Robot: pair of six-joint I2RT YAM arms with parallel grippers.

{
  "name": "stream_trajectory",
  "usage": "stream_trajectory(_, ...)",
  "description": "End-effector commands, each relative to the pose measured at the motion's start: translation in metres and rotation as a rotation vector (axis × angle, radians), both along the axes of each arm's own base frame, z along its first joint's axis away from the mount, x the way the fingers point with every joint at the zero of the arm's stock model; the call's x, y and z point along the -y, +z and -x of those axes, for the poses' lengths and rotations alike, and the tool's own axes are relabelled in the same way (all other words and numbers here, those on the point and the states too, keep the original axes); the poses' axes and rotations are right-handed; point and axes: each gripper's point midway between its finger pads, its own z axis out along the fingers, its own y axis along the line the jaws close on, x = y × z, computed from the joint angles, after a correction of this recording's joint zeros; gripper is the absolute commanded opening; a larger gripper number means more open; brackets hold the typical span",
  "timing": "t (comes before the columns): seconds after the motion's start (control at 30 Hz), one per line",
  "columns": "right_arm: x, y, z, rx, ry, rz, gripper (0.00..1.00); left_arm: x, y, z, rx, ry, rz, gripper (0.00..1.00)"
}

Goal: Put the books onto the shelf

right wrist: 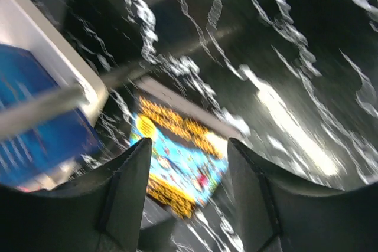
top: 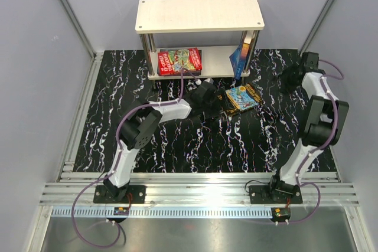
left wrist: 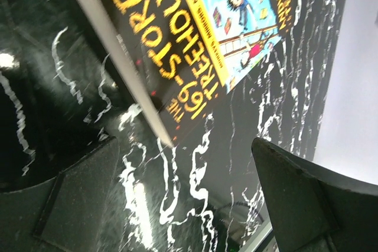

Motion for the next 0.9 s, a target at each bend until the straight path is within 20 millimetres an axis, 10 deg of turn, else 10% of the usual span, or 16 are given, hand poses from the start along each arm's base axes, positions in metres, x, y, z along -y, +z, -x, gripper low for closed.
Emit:
stream_trajectory(0.0,-0.022,-0.029,-0.031,0.023,0.057,-0.152,0.60,-0.012,0.006,0.008,0.002,-0.011,-0.047,0.99)
stream_trajectory(0.4,-0.073,-0.092,-0.029,-0.037,0.141,-0.318,0.47,-0.013,0.008,-0.018,0.007,0.022,-0.050,0.97)
stream_trajectory(0.67,-0.119,-0.105,0.031,-0.126,0.262,-0.291,0.43,-0.004,0.002,-0.032,-0.007,0.008,-0.026,0.96)
stream_trajectory(0.87,-0.161,-0.102,0.096,-0.210,0.328,-0.311,0.38,0.006,0.005,0.017,-0.033,-0.086,-0.011,0.93)
